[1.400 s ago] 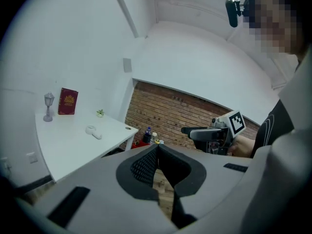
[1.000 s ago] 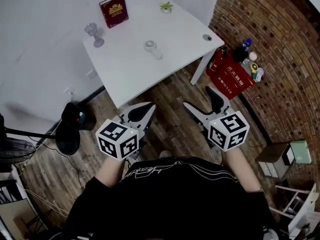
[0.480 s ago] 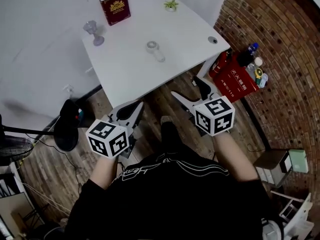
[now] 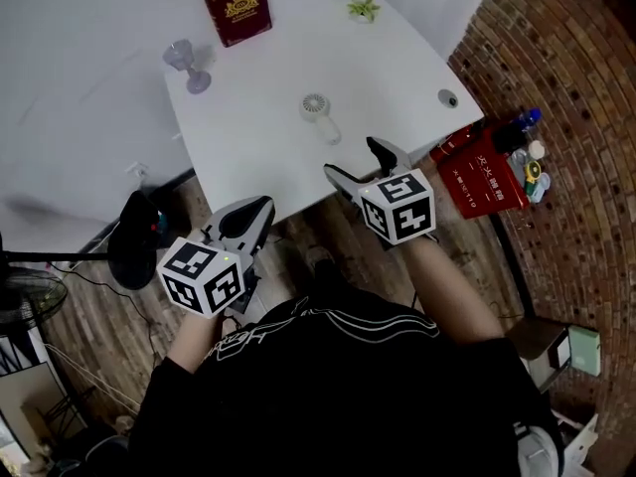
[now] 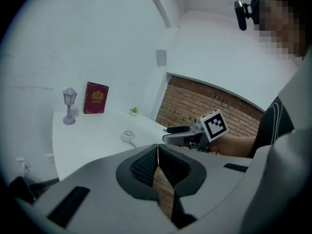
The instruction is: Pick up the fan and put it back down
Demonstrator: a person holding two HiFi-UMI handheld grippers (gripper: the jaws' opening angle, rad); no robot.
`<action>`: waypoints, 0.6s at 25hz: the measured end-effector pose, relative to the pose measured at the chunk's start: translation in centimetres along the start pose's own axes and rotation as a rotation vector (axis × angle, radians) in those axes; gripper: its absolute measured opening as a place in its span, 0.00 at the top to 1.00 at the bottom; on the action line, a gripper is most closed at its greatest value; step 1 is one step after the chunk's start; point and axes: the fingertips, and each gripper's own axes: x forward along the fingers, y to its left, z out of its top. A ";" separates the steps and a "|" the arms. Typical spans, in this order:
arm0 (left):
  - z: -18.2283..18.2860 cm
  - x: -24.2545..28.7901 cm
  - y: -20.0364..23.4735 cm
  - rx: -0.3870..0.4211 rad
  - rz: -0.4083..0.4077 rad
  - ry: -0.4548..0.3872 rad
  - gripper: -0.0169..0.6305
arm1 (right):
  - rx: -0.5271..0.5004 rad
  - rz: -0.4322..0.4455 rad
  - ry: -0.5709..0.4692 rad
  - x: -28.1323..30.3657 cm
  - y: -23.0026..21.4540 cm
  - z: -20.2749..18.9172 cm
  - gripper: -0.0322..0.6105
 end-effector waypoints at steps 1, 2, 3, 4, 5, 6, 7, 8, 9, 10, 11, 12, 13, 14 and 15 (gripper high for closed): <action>0.4 0.4 0.6 -0.003 0.002 -0.002 0.92 | -0.012 -0.002 0.014 1.2 -0.5 -0.1 0.36; 0.7 0.8 1.3 -0.008 0.009 -0.001 0.92 | -0.019 -0.002 0.028 2.4 -1.0 -0.2 0.37; 0.9 1.1 2.1 -0.014 0.019 0.003 0.92 | -0.022 0.000 0.042 3.6 -1.4 -0.4 0.37; 1.1 1.5 2.9 -0.021 0.029 0.007 0.92 | -0.023 0.003 0.057 4.6 -1.8 -0.7 0.37; 1.3 2.0 3.6 -0.028 0.037 0.010 0.92 | -0.026 0.007 0.071 5.7 -2.2 -0.9 0.37; 1.5 2.4 4.1 -0.034 0.044 0.012 0.92 | -0.027 0.011 0.086 6.6 -2.6 -1.0 0.37; 1.6 2.8 4.6 -0.038 0.050 0.014 0.92 | -0.023 0.018 0.099 7.6 -2.9 -1.1 0.37; 1.7 3.1 5.1 -0.041 0.056 0.015 0.92 | -0.014 0.028 0.109 8.5 -3.2 -1.2 0.38; 1.8 3.4 5.6 -0.043 0.063 0.016 0.92 | -0.002 0.038 0.117 9.4 -3.4 -1.3 0.38; 1.9 3.7 6.2 -0.047 0.068 0.015 0.92 | 0.007 0.045 0.125 10.3 -3.6 -1.4 0.38; 2.0 3.9 6.7 -0.053 0.074 0.015 0.92 | 0.012 0.049 0.134 11.3 -3.9 -1.5 0.38; 2.1 4.1 7.3 -0.060 0.079 0.014 0.92 | 0.014 0.049 0.144 12.2 -4.2 -1.7 0.39; 2.0 4.3 7.8 -0.067 0.086 0.014 0.92 | 0.015 0.048 0.158 13.0 -4.5 -2.1 0.39; 1.8 4.4 8.3 -0.074 0.093 0.013 0.92 | 0.019 0.048 0.172 13.8 -4.8 -2.6 0.40; 1.6 4.5 8.8 -0.080 0.102 0.011 0.92 | 0.024 0.048 0.186 14.4 -5.1 -3.0 0.41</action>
